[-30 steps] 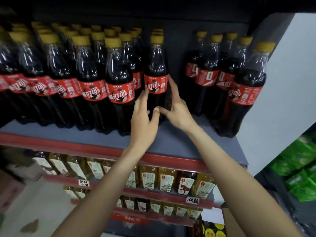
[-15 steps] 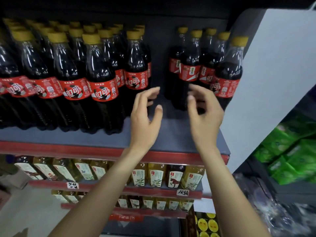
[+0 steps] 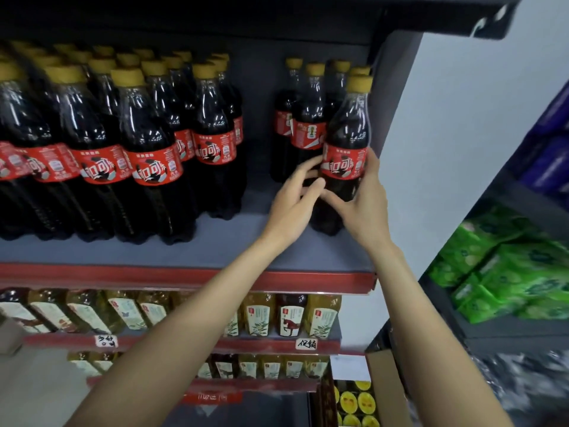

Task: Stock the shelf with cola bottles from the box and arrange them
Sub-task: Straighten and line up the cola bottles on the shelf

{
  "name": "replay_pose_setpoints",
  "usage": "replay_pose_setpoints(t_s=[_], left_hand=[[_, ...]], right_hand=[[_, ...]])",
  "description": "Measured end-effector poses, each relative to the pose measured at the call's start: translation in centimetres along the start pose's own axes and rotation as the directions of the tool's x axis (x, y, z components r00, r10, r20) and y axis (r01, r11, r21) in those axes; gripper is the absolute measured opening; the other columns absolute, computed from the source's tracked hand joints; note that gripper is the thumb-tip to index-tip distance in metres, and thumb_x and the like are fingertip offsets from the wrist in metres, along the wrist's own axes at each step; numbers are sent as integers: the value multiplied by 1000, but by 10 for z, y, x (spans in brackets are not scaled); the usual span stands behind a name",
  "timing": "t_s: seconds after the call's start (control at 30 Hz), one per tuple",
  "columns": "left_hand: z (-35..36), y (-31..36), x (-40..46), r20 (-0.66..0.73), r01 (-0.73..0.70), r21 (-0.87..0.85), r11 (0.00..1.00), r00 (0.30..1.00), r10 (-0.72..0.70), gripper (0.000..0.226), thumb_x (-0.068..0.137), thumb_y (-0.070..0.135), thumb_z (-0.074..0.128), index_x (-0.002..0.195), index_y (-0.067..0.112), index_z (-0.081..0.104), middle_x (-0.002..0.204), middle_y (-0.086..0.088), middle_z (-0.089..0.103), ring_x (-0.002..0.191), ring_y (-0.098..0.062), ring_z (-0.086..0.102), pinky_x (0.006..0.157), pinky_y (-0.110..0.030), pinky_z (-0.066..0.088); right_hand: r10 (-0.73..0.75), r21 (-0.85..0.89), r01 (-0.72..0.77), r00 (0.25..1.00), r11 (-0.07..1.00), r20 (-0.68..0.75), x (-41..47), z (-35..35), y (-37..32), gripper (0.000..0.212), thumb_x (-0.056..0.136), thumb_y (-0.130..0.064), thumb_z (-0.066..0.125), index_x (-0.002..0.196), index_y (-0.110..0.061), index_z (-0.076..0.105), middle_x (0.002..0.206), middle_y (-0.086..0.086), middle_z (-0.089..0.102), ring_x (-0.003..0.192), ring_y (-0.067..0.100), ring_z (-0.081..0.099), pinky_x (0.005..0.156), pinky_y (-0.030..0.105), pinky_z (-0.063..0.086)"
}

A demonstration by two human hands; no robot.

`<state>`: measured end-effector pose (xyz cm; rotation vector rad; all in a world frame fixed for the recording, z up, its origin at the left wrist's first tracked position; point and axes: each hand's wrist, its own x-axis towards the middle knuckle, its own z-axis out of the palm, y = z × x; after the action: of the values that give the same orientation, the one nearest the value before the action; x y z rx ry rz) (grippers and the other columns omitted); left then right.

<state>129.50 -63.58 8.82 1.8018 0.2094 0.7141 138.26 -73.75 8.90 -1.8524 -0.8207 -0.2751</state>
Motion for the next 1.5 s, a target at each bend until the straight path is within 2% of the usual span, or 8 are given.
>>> replay_pose_setpoints(t_s=[0.2,0.53,0.67,0.77,1.03,1.27,1.37,1.5], left_hand=[[-57,-5,-43,-137,-176,374,911,961,242,47,98,25,49,143,24,38,119,9,49,97,11,53,81,-7,45],[-116,-19,-73,-211,-119,778,617,876,434,74,85,0,63,149,13,29,130,-7,46,111,-13,51,89,-25,49],[-133,-28,-75,-191,-28,916,400,846,498,84,73,9,76,146,11,34,130,-9,51,117,-24,38,95,-36,39],[-140,-32,-75,-169,-31,932,362,845,507,89,68,20,80,145,10,36,136,-8,48,121,-25,35,95,-34,32],[-139,-38,-74,-186,-48,920,389,819,542,88,69,24,78,144,9,35,141,-9,41,127,-26,33,103,-34,27],[-91,-11,-58,-169,-438,751,494,596,785,42,84,12,58,124,9,48,119,-6,57,111,-22,52,100,-27,37],[-62,-2,-26,-177,-451,648,614,694,698,44,83,9,62,125,7,51,113,-8,61,104,-19,55,94,-31,45],[-34,-9,29,-218,-197,517,833,911,351,68,81,21,72,140,12,38,127,-5,51,111,-18,53,94,-36,47]], right_hand=[[-89,150,56,972,987,218,-12,32,-33,96,71,-35,84,144,-16,26,129,-3,61,117,11,58,99,38,47],[-161,255,81,938,964,308,-22,95,-76,95,72,-25,84,146,-18,25,131,-3,57,119,8,55,97,17,42],[-158,287,71,943,955,292,-26,110,-84,96,70,-27,85,146,-18,27,132,-3,57,120,10,54,102,29,45],[-141,259,71,954,963,264,-27,117,-88,98,68,-30,86,146,-21,28,135,2,46,123,12,47,101,23,37],[-150,269,62,935,961,322,-28,115,-89,97,71,-36,83,148,-25,24,130,3,40,115,9,46,98,33,47],[-224,93,222,975,971,12,-11,61,-44,46,89,-21,63,132,-12,51,114,2,51,102,5,50,91,21,45],[-161,3,162,983,987,-90,0,38,-17,42,85,-13,58,127,-10,55,118,8,52,107,17,54,95,33,46],[-87,-144,70,990,987,-111,12,17,9,45,82,-7,61,127,-9,54,120,16,50,112,31,50,99,29,38]])
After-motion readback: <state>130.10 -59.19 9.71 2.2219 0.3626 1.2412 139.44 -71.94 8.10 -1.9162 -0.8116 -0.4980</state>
